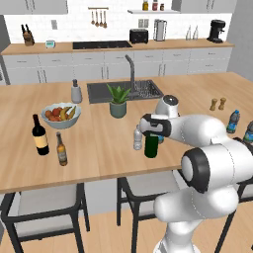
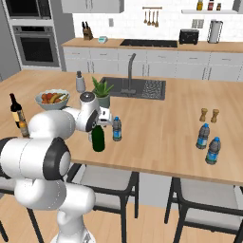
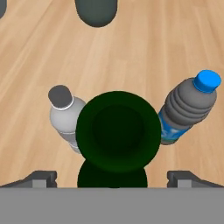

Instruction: Move the plastic bottles in the middle to the plastics group, and the glass bottles in the middle to the glass group.

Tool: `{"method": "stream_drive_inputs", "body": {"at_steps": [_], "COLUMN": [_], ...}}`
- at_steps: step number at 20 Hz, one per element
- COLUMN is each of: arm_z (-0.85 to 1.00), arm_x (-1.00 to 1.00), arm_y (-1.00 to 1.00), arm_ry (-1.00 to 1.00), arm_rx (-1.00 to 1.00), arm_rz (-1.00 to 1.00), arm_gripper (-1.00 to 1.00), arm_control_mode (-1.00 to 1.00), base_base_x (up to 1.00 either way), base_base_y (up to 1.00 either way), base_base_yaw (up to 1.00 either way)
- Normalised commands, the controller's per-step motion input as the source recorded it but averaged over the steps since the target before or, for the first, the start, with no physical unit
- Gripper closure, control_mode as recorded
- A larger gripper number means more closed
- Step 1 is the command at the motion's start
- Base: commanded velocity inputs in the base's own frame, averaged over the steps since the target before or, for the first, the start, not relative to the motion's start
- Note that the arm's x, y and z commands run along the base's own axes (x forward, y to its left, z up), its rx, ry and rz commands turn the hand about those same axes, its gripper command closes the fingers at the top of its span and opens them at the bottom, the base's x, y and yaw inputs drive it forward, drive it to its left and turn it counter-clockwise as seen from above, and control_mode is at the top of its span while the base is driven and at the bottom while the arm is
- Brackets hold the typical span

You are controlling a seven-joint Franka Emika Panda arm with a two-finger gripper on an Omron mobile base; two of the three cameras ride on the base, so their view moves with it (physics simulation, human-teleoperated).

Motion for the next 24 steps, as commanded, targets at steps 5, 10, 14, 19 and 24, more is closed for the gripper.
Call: {"method": "stream_drive_inputs", "body": {"at_steps": [5,10,14,19,24], "arm_z": [0.0,-0.06,-0.05,-0.05,0.0], "arm_x": [0.0,0.01,0.0,0.07,-0.01], "arm_y": [0.0,0.0,0.0,0.01,0.0], "arm_ry": [0.0,-0.03,-0.04,-0.05,0.0], "arm_rx": [0.0,0.0,0.0,0.0,0.0], "arm_rz": [0.0,0.0,0.0,0.0,0.0], "arm_gripper": [-1.0,-1.0,-1.0,1.0,1.0], "arm_control_mode": [-1.0,-1.0,-1.0,-1.0,-1.0], "base_base_x": [0.0,0.0,0.0,0.0,0.0], "base_base_y": [0.0,0.0,0.0,0.0,0.0], "base_base_yaw": [0.0,0.0,0.0,0.0,0.0]}}
